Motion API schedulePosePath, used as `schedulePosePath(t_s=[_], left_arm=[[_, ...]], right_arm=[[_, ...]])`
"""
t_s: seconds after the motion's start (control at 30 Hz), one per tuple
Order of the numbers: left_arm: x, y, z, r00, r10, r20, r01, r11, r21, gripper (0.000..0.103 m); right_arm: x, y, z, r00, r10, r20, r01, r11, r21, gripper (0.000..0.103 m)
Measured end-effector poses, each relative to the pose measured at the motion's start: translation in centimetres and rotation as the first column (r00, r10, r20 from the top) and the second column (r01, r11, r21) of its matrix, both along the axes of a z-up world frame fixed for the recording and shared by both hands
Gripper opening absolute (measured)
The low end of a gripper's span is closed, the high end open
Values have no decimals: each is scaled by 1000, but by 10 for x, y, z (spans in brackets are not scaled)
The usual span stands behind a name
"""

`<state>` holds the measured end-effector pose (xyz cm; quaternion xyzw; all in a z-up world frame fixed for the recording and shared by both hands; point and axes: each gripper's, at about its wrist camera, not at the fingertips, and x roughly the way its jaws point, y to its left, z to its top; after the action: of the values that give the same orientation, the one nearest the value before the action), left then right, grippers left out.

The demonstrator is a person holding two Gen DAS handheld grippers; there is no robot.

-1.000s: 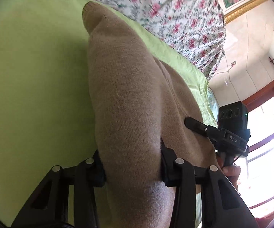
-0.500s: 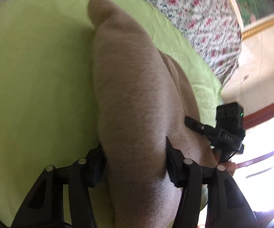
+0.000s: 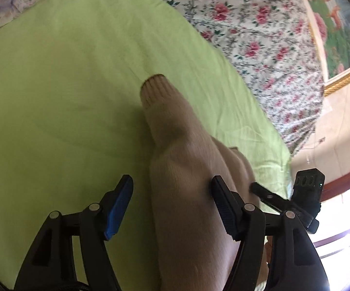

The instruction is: Fold small clothes

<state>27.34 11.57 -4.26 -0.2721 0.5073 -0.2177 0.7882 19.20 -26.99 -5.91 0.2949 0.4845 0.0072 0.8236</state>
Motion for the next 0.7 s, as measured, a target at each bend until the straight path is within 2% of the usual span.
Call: schedulePosePath(t_s=[0.03,0.1,0.13,0.17,0.23,0.3,0.33,0.4,0.5,0.57,0.7], left_arm=[[7,-7,-2,1000,3,-3,-3,1000,12,66],[15,-15,-2,1000,3,5,-3,999,39,58],[17,-19,0,1000,-5,24,3,998,61,55],[21,-27,3,999,-11,41,7,997,82,49],[27,-36,7,997,-25,76,14,989,145,45],[31,-46,10,994,-39,102,14,972,233,27],[35,-51,10,992,-46,114,13,961,277,24],[43,-62,9,989,-56,136,1,926,377,19],[49,-72,7,986,-79,148,-3,874,486,18],[45,-69,10,985,-83,153,-3,870,492,18],[14,-58,32,978,-83,194,-12,895,446,20]], right_arm=[[-3,-3,1,1000,2,27,-3,1000,30,9],[-13,-2,23,992,2,124,-3,1000,10,8],[-23,-2,42,977,6,213,-10,1000,19,8],[-29,-4,52,968,1,252,-5,1000,15,8],[-36,-7,53,973,-14,229,20,999,-25,8],[-33,-11,36,987,-11,160,21,998,-58,8],[-29,-15,23,993,-18,120,25,998,-56,8],[-27,-22,7,997,-35,75,39,998,-48,8],[-25,-20,0,997,-51,63,55,997,-53,8],[-30,-23,2,995,-71,65,73,997,-34,10],[-45,-28,15,992,-105,66,105,994,6,13]])
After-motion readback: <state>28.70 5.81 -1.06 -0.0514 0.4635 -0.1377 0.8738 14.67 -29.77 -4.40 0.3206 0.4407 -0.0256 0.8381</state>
